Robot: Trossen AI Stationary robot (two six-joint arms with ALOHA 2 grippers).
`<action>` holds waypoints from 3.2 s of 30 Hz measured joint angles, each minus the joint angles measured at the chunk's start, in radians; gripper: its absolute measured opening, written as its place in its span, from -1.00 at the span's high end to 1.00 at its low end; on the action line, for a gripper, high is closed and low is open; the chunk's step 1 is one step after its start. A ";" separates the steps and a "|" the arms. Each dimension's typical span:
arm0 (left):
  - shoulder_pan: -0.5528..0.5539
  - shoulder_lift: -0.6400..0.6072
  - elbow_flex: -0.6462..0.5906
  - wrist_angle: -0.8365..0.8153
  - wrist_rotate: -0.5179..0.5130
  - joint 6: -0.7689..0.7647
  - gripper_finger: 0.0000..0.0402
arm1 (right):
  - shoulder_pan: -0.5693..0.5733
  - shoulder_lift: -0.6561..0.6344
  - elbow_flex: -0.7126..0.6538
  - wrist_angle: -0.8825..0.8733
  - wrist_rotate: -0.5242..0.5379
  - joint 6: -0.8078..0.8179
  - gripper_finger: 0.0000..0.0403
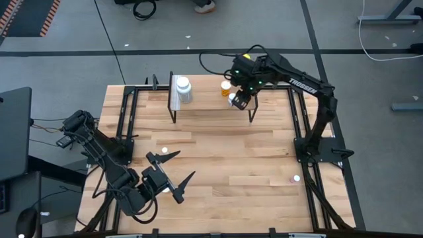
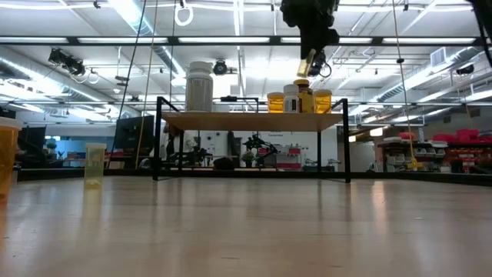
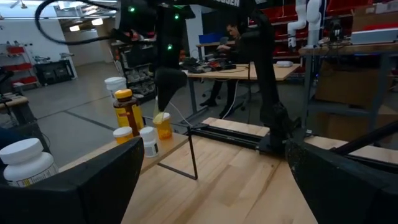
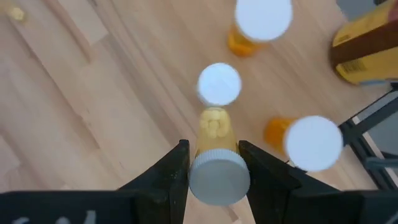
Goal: Pick and place medicine bottles onto shelf by color
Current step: Put the right small yellow medicine bottle on the shelf
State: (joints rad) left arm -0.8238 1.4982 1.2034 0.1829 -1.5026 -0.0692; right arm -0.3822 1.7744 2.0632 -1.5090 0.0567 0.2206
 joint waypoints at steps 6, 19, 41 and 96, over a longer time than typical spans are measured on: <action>0.000 0.000 0.000 -0.001 0.023 0.000 -0.99 | 0.019 0.158 0.193 -0.060 0.002 -0.012 0.29; -0.005 0.000 0.000 -0.018 0.024 0.000 -0.99 | 0.000 0.275 0.277 -0.061 -0.023 -0.050 0.29; -0.005 0.000 0.000 -0.025 0.034 -0.023 -0.99 | -0.010 0.303 0.255 -0.029 -0.009 -0.062 0.29; -0.005 0.000 0.000 -0.026 0.034 -0.024 -0.99 | -0.026 0.302 0.147 -0.056 0.021 -0.048 0.29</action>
State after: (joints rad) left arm -0.8291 1.4986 1.2034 0.1570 -1.4685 -0.0934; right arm -0.4086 2.0766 2.2097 -1.5645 0.0776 0.1722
